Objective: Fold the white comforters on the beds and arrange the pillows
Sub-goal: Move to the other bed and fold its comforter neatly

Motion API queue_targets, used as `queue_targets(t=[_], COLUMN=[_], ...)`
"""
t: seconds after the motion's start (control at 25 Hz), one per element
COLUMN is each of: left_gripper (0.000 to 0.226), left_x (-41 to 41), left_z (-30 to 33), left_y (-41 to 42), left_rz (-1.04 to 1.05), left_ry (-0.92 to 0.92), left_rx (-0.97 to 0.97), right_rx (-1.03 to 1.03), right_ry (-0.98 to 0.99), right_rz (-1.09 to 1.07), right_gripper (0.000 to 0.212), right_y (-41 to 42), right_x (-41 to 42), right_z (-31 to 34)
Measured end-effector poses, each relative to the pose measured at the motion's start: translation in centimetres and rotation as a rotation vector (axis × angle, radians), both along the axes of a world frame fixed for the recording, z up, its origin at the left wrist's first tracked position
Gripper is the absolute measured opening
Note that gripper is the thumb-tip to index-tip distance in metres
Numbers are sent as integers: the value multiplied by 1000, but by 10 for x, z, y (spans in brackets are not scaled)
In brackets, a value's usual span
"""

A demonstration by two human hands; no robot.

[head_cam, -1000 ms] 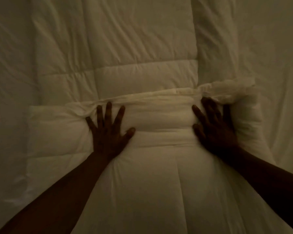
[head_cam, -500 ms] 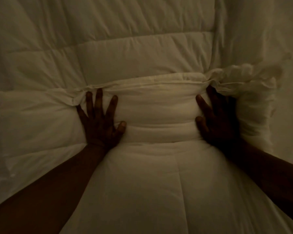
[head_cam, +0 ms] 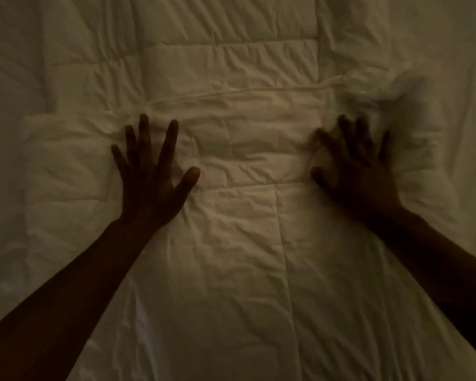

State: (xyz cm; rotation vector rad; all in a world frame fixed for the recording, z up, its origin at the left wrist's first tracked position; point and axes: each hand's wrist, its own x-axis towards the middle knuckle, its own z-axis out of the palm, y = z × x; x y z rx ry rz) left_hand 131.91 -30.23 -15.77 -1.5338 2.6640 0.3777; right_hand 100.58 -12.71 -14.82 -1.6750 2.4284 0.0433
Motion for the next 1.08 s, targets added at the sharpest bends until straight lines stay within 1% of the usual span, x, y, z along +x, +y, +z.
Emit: queue_targets(t=[0.04, 0.12, 0.2, 0.28, 0.44, 0.68, 0.76, 0.92, 1.0, 1.08], left_gripper=[82, 83, 84, 84, 81, 81, 81, 80, 81, 81], left_x=[10, 28, 40, 40, 26, 22, 20, 24, 27, 31], left_z=[16, 35, 32, 15, -26, -79, -87, -66, -45, -15], left_y=[23, 79, 120, 134, 133, 129, 124, 128, 131, 138], left_rz=[-23, -123, -199, -209, -195, -180, -178, -172, -174, -167], left_ry=[-4, -99, -203, -245, -256, -217, -221, -227, -261, -256], left_rx=[4, 15, 27, 27, 18, -56, -68, -30, -4, 29], right_rx=[38, 152, 239, 268, 184, -67, -102, -24, 57, 155], right_ry=[12, 36, 52, 54, 2, -8, -9, -9, 4, -13], right_rz=[6, 21, -11, -53, -47, -27, -12, -43, -52, -74], right_gripper=[71, 73, 74, 74, 74, 70, 70, 69, 68, 67], right_y=[19, 63, 100, 118, 114, 111, 107, 108, 111, 120], right_x=[12, 30, 33, 30, 31, 30, 26, 32, 39, 45], right_z=[14, 32, 32, 17, -30, -94, -103, -81, -55, -25])
